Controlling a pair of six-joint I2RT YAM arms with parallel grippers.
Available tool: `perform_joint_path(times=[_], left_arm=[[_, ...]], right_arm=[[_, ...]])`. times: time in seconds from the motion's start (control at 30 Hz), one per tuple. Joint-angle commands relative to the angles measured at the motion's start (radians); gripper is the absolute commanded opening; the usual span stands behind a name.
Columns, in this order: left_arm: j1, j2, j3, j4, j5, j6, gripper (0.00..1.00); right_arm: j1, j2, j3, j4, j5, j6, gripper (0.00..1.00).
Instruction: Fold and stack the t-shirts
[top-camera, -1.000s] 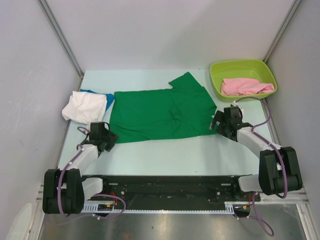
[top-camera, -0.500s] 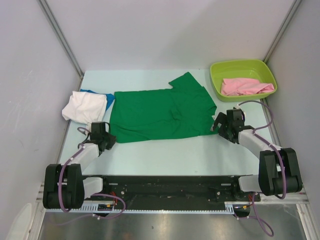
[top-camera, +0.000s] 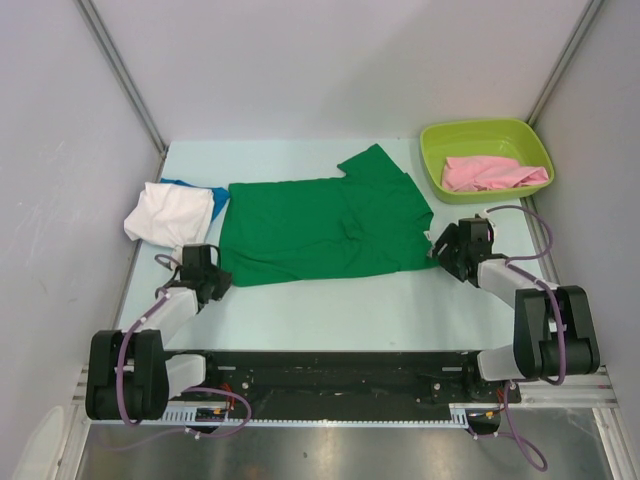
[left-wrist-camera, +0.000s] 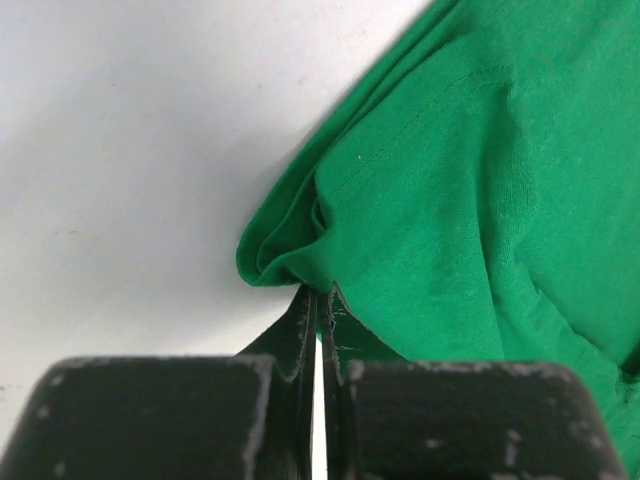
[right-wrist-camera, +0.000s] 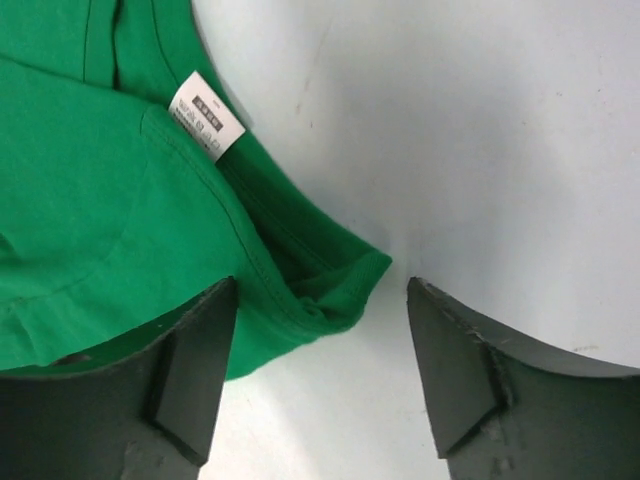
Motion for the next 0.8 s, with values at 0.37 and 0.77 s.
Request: perform_joint_path(times=[0.37,0.77], left_arm=[[0.037,-0.053,-0.042,-0.082,0.007,0.057,0.0],[0.068,-0.213,-0.06,-0.202,0.05,0.094,0.0]], right_arm=[[-0.05,0.094,-0.02,0.0,0.028,0.031,0.0],[-0.139,-0.05,-0.037,-0.175,0.083,-0.011,0.0]])
